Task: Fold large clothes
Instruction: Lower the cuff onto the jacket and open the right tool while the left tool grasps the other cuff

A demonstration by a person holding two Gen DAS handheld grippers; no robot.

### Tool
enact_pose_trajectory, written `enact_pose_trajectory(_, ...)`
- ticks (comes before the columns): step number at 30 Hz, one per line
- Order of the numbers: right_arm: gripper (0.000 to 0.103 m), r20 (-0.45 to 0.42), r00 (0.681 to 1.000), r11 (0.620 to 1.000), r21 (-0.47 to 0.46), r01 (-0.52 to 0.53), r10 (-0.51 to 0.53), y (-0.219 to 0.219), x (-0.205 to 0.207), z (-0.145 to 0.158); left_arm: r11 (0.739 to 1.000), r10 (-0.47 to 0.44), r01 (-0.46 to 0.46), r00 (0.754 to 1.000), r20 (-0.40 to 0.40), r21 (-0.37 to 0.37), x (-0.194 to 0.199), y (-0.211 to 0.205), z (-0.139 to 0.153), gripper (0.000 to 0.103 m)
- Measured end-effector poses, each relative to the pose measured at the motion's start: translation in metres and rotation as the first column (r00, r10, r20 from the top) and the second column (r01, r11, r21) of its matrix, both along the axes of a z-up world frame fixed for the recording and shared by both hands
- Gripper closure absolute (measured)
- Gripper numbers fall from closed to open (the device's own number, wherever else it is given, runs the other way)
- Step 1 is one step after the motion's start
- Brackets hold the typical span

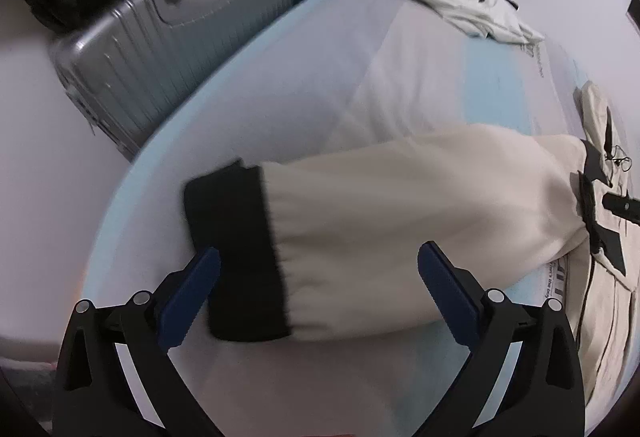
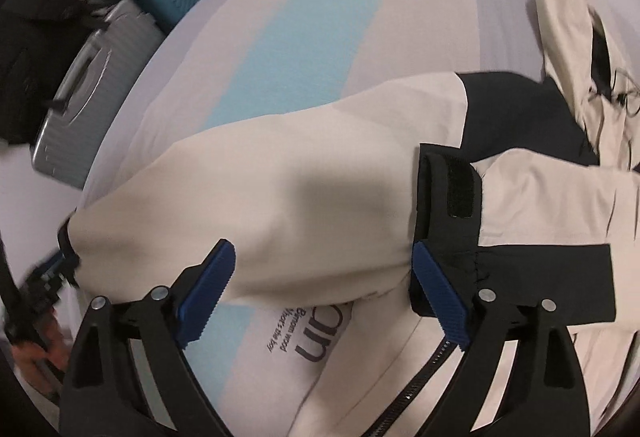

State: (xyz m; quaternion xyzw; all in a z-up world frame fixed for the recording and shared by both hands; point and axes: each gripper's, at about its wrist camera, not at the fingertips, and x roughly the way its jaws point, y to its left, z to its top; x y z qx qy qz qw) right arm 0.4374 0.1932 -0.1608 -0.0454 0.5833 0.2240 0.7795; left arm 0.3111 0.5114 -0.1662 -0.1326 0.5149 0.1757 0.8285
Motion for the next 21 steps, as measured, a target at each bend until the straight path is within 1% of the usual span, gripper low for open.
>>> enact_pose_trajectory(2, 0.010, 0.017, 1.000, 1.000, -0.004, -0.025, 0.025, -0.003, -0.007, 0.002, 1.000, 0.025, -0.024, 1.000, -0.006, 0.007, -0.007, 0.011, 0.002, 0.006)
enact_pose_trajectory(4, 0.010, 0.026, 0.998, 0.999, -0.011, -0.051, 0.051, -0.002, -0.014, 0.004, 0.998, 0.057, -0.057, 0.998, -0.019, 0.010, -0.011, 0.023, -0.005, 0.006)
enact_pose_trajectory(5, 0.010, 0.030, 0.998, 0.998, -0.011, -0.057, 0.058, -0.001, -0.017, 0.005, 0.996, 0.092, -0.093, 0.995, -0.036, -0.008, -0.015, 0.034, -0.012, 0.006)
enact_pose_trajectory(7, 0.010, 0.024, 0.998, 0.998, -0.008, -0.061, 0.061, -0.002, -0.019, 0.006, 0.990, 0.131, -0.133, 0.990, -0.052, -0.039, -0.020, 0.046, -0.025, 0.006)
enact_pose_trajectory(10, 0.010, 0.014, 0.999, 0.999, -0.013, -0.052, 0.053, -0.013, -0.022, 0.006, 0.985, 0.154, -0.160, 0.985, -0.082, -0.060, -0.023, 0.055, -0.042, 0.006)
enact_pose_trajectory(11, 0.010, 0.013, 0.999, 0.999, -0.015, -0.049, 0.049, -0.017, -0.023, 0.006, 0.982, 0.162, -0.169, 0.983, -0.089, -0.084, -0.023, 0.057, -0.048, 0.006)
enact_pose_trajectory(13, 0.010, 0.009, 0.999, 0.999, -0.021, -0.036, 0.036, -0.026, -0.024, 0.005, 0.976, 0.175, -0.183, 0.981, -0.081, -0.118, -0.023, 0.062, -0.054, 0.006)
enact_pose_trajectory(14, 0.010, 0.004, 1.000, 0.999, -0.023, -0.025, 0.025, -0.031, -0.023, 0.004, 0.976, 0.176, -0.184, 0.981, -0.076, -0.120, -0.023, 0.062, -0.054, 0.008)
enact_pose_trajectory(15, 0.010, -0.003, 1.000, 1.000, -0.023, -0.014, 0.014, -0.036, -0.023, 0.002, 0.975, 0.177, -0.184, 0.982, -0.068, -0.122, -0.022, 0.062, -0.054, 0.010)
enact_pose_trajectory(16, 0.010, -0.011, 1.000, 1.000, -0.023, -0.004, 0.004, -0.041, -0.023, 0.001, 0.976, 0.171, -0.178, 0.983, -0.063, -0.125, -0.021, 0.062, -0.053, 0.016)
enact_pose_trajectory(17, 0.010, -0.020, 1.000, 1.000, -0.023, 0.009, -0.009, -0.046, -0.023, -0.001, 0.978, 0.162, -0.168, 0.985, -0.056, -0.127, -0.019, 0.059, -0.052, 0.025)
enact_pose_trajectory(18, 0.010, -0.026, 0.999, 0.999, -0.024, 0.022, -0.022, -0.051, -0.023, -0.003, 0.979, 0.151, -0.157, 0.987, -0.055, -0.129, -0.017, 0.056, -0.051, 0.029)
enact_pose_trajectory(19, 0.010, -0.032, 0.999, 0.999, -0.023, 0.032, -0.033, -0.056, -0.023, -0.004, 0.981, 0.143, -0.149, 0.988, -0.056, -0.124, -0.015, 0.054, -0.050, 0.036)
enact_pose_trajectory(20, 0.010, -0.035, 0.999, 0.999, -0.023, 0.039, -0.039, -0.059, -0.023, -0.005, 0.983, 0.131, -0.137, 0.990, -0.052, -0.122, -0.012, 0.050, -0.049, 0.046)
enact_pose_trajectory(21, 0.010, -0.037, 0.998, 0.999, -0.024, 0.046, -0.047, -0.063, -0.023, -0.005, 0.984, 0.119, -0.125, 0.992, -0.050, -0.125, -0.010, 0.048, -0.048, 0.049)
